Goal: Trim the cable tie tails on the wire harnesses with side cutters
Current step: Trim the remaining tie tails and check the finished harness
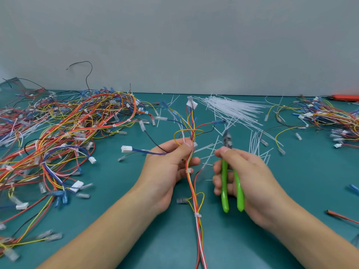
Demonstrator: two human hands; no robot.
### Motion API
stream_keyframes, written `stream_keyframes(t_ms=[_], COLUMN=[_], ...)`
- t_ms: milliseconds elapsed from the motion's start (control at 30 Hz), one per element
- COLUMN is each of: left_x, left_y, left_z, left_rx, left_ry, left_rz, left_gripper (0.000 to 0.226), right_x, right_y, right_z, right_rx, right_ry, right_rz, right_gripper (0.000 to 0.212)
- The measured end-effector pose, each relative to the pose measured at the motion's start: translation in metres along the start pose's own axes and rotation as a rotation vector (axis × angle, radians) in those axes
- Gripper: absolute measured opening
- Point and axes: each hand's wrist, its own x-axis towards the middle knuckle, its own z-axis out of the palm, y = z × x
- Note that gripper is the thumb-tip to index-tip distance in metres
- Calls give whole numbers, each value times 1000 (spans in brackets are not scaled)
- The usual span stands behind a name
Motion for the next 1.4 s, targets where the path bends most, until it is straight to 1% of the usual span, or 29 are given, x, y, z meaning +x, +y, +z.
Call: stream_keyframes(t_ms=[67,133,200,267,300,333,367,400,433,467,500,567,600,633,700,733,800,867,900,967,1033,1100,1133,1167,1233,1267,1333,1400], left_x=[0,0,-3,-7,-9,-10,-11,-10,-10,-10,-10,-8,-6,-3,2,3,3,2,2,4,6,7,6,7,8,10,12,11], left_y=[-1,-4,-9,-11,-10,-9,-9,-8,-8,-7,-6,-4,-3,-1,2,4,6,5,4,4,5,7,7,6,4,4,6,10], left_z=[2,1,2,4,5,6,7,7,7,7,7,5,3,1,-4,-5,-6,-7,-7,-6,-6,-6,-5,-5,-7,-8,-13,-16], left_rx=[118,264,428,656,719,732,711,684,666,652,638,590,554,506,391,345,295,235,189,89,-33,-137,-161,-170,-190,-208,-252,-255], left_ry=[40,52,-25,-159,-219,-262,-277,-261,-222,-188,-169,-111,-63,-22,3,-16,-88,-125,-118,-81,-65,-99,-123,-129,-68,-24,22,-7], left_rz=[108,219,287,355,376,377,359,332,308,298,310,358,352,312,152,50,-128,-210,-218,-202,-190,-206,-211,-206,-175,-161,-148,-141], left_gripper=[4,5,11,22,26,29,32,38,45,49,47,36,32,28,18,14,14,17,17,22,37,54,54,47,33,30,30,37], right_x=[2,3,2,2,2,3,6,9,11,14,16,18,19,18,19,19,20,19,19,20,20,19,18,17,17,17,18,19], right_y=[-3,-2,-1,0,-1,-1,-2,-3,-5,-5,-7,-8,-8,-9,-9,-8,-7,-8,-9,-10,-11,-11,-11,-11,-11,-12,-14,-15], right_z=[-3,-5,-4,-3,-3,-5,-7,-11,-13,-16,-17,-21,-22,-22,-23,-23,-23,-23,-23,-26,-28,-28,-28,-27,-27,-27,-29,-31], right_rx=[11,13,27,49,78,134,206,286,346,382,397,407,421,433,461,467,471,471,469,482,498,511,519,523,540,547,551,540], right_ry=[51,43,-18,-79,-91,-86,-59,-40,-32,-48,-60,-95,-109,-111,-119,-124,-153,-173,-173,-182,-207,-241,-256,-267,-276,-269,-246,-239], right_rz=[-37,-40,13,55,66,80,108,140,175,204,234,266,276,289,301,306,322,326,328,329,327,315,304,295,280,271,257,265], right_gripper=[17,10,9,22,32,41,46,45,37,22,7,15,16,15,6,5,4,7,8,19,19,17,15,14,13,12,9,8])
